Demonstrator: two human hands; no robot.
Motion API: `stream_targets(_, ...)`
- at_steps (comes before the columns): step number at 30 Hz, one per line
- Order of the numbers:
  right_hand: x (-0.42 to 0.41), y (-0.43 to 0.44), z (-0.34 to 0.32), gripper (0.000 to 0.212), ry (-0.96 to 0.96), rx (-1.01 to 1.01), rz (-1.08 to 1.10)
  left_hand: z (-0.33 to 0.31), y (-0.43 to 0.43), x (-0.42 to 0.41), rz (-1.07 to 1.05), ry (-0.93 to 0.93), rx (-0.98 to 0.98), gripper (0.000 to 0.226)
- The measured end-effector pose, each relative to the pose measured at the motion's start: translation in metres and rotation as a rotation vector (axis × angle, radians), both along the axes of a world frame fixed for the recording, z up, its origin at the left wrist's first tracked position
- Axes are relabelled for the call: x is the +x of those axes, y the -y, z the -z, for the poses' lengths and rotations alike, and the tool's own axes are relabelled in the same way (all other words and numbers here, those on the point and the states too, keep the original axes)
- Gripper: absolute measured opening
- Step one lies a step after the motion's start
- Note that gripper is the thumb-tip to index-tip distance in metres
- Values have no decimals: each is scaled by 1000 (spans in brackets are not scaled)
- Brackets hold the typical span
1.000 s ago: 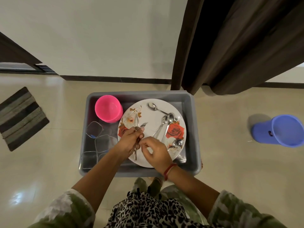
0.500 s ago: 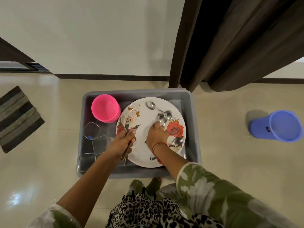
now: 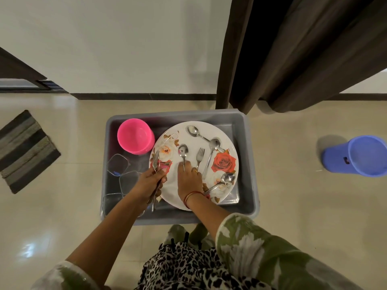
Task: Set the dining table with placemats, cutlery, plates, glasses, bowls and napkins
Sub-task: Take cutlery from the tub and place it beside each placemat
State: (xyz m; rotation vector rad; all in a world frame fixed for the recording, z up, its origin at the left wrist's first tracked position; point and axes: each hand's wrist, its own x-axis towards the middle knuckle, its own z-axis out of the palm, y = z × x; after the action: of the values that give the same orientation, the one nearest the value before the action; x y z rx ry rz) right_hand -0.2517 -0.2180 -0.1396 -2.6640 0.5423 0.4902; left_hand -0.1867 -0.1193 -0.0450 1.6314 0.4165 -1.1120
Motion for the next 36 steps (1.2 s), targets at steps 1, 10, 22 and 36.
stream_targets(1,1,2,1,60,25,18,8,0,0,0,-1,3,1,10)
stream_targets(10,2,54,6,30,-78,108,522,0,8,-3,99,163,57,21)
stream_targets(22,11,56,-1,22,-102,81,480,-30,-8,-9,-88,172,-27,26)
stream_targets(36,-8,51,-35,30,32,408,472,-49,-26,-79,-498,123,-135,14)
